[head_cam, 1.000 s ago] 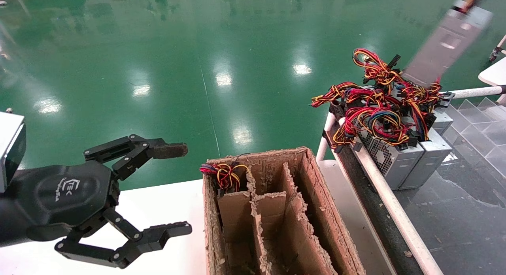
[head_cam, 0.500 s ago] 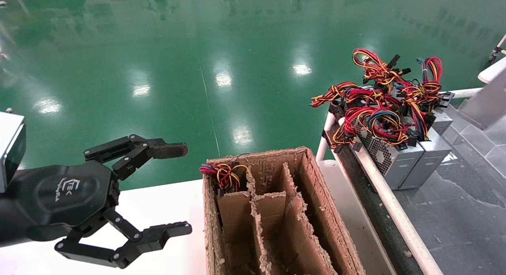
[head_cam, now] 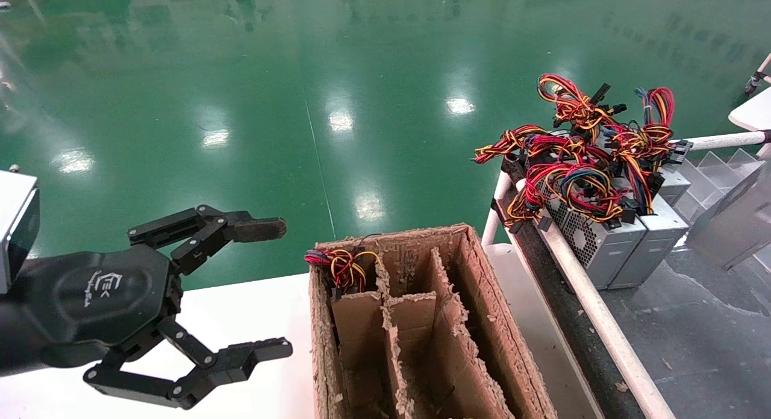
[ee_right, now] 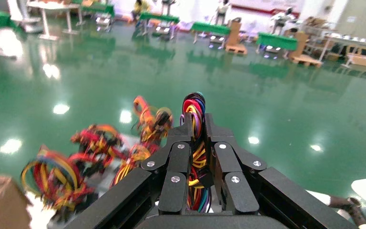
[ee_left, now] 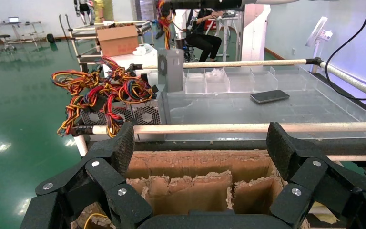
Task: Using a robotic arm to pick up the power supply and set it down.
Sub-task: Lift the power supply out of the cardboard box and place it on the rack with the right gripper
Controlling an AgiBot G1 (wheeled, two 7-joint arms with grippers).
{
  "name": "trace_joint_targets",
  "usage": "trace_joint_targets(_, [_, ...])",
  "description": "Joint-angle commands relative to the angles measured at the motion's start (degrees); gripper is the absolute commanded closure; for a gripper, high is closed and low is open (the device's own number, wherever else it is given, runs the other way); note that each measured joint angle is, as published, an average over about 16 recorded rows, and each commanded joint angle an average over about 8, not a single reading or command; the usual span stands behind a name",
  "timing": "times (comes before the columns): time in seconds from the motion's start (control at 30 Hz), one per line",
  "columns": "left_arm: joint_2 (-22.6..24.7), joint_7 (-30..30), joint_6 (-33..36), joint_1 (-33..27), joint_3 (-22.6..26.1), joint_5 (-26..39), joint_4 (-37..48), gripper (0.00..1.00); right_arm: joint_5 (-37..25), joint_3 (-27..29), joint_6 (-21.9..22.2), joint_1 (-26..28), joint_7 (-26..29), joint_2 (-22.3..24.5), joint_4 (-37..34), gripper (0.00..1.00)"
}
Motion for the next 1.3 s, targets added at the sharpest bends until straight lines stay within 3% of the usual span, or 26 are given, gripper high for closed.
trace_joint_targets(0.03, [0.0,0.0,0.0,0.0,0.0,0.0,0.0,0.0,-0.18,-0.14,-1.05,-0.74,-1.19,0.02,-0.12,1.0])
trace_joint_targets(0.63, [0.0,0.0,0.0,0.0,0.0,0.0,0.0,0.0,-1.66,-1.2,2.05,-3.18,-3.96,-7.85,-0.7,1.0])
trace_joint_targets(0.67, [0.0,0.0,0.0,0.0,0.0,0.0,0.0,0.0,-1.74,-1.25,2.41,-3.14,-3.9,-8.27,-0.72,0.97])
trace_joint_targets(0.93, [0.0,0.0,0.0,0.0,0.0,0.0,0.0,0.0,-2.48,-1.78,4.97,-3.14,-3.39,-10.75,-1.13,0.0])
trace_joint_targets(1.3, [0.0,0.0,0.0,0.0,0.01,0.0,0.0,0.0,-2.85,-2.04,6.29,-3.35,-3.2,-11.61,-1.57,0.0])
